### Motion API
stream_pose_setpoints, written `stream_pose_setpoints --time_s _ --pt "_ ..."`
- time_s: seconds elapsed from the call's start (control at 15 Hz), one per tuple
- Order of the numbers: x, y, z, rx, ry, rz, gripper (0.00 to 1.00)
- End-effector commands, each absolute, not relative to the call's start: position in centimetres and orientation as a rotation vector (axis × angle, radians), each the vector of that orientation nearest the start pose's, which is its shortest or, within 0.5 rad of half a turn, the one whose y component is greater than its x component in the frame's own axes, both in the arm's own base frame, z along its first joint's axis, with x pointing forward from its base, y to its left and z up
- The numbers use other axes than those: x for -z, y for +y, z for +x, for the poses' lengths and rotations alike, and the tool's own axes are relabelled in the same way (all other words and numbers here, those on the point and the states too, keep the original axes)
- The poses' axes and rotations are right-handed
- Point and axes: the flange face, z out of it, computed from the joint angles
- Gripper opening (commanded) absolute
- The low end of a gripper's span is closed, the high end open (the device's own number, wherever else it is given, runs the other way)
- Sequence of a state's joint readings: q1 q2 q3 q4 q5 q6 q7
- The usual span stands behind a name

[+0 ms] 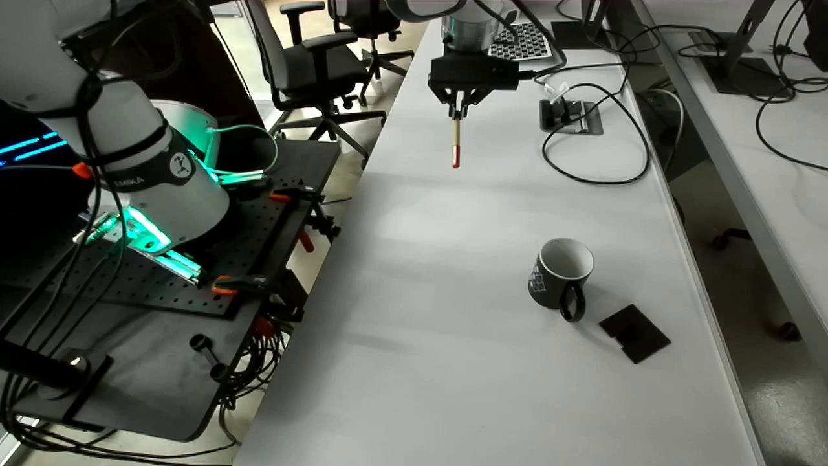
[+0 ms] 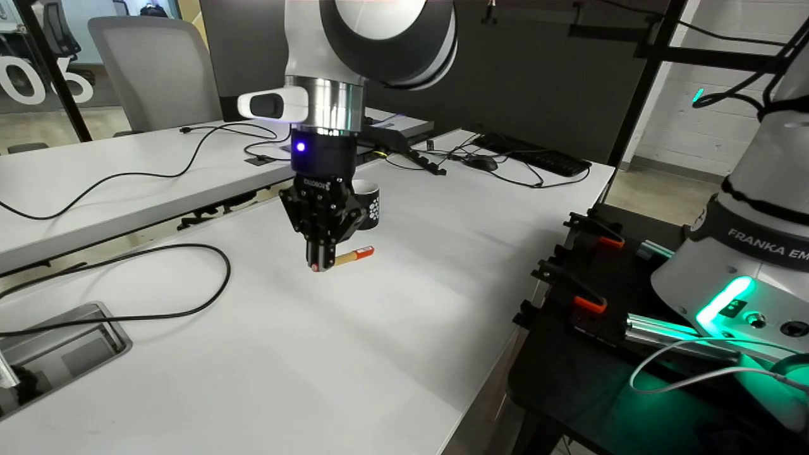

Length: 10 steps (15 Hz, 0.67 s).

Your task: Pick up the pen and put it in the cup

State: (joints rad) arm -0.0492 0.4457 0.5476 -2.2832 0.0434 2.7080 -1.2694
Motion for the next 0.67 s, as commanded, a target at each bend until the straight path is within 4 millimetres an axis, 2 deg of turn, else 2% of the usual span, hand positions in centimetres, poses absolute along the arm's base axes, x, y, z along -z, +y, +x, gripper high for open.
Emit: stream_pose_setpoints --time_s 0.0,0.07,0.6 --pt "-19.22 25.70 46.36 -0.265 2.522 2.241 0.03" --pt "-18.93 26.17 46.75 -0.230 2.506 2.243 0.13" --pt "-18.85 26.06 46.63 -0.233 2.514 2.249 0.13"
